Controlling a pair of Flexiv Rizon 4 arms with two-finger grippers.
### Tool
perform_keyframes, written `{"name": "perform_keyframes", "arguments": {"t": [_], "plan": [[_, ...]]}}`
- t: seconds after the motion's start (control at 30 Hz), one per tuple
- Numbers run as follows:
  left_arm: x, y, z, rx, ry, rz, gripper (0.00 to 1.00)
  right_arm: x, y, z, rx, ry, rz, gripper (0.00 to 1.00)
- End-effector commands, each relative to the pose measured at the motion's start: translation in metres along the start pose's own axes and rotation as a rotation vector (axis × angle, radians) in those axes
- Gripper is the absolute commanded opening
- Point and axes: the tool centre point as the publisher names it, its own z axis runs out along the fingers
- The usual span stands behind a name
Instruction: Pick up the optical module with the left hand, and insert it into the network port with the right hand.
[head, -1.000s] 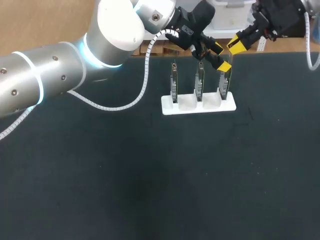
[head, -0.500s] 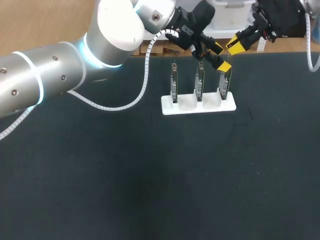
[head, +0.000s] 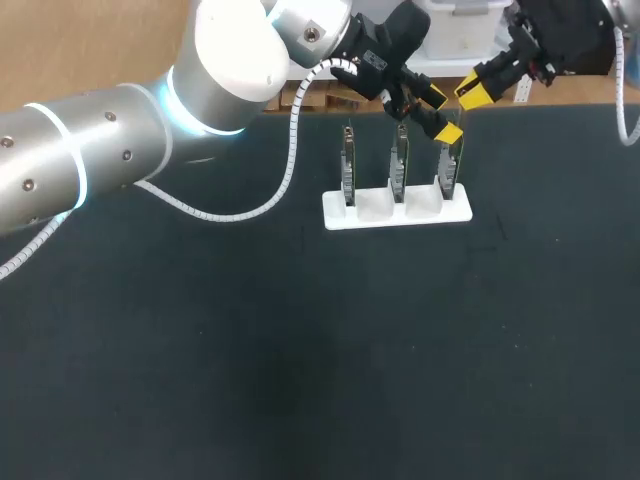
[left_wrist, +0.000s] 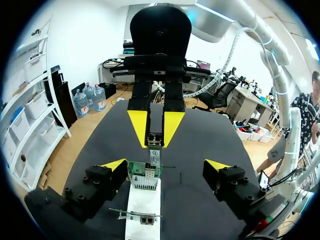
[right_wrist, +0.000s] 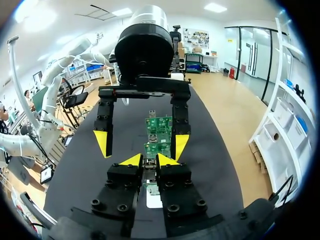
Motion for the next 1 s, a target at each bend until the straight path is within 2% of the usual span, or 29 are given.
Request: {"name": "perform_keyframes", "arguments": {"t": [0.03, 1.0], "plan": [[0.0000, 0.0002, 0.0003, -0.001, 0.000, 0.001, 1.00, -0.0010, 0.0016, 0.0014, 0.007, -0.001, -0.002, 0.00], [0.0000, 0.0002, 0.0003, -0.001, 0.000, 0.001, 1.00, 0.0011, -0.0047, 0.0054, 0.014, 0.020, -0.025, 0.00]]}}
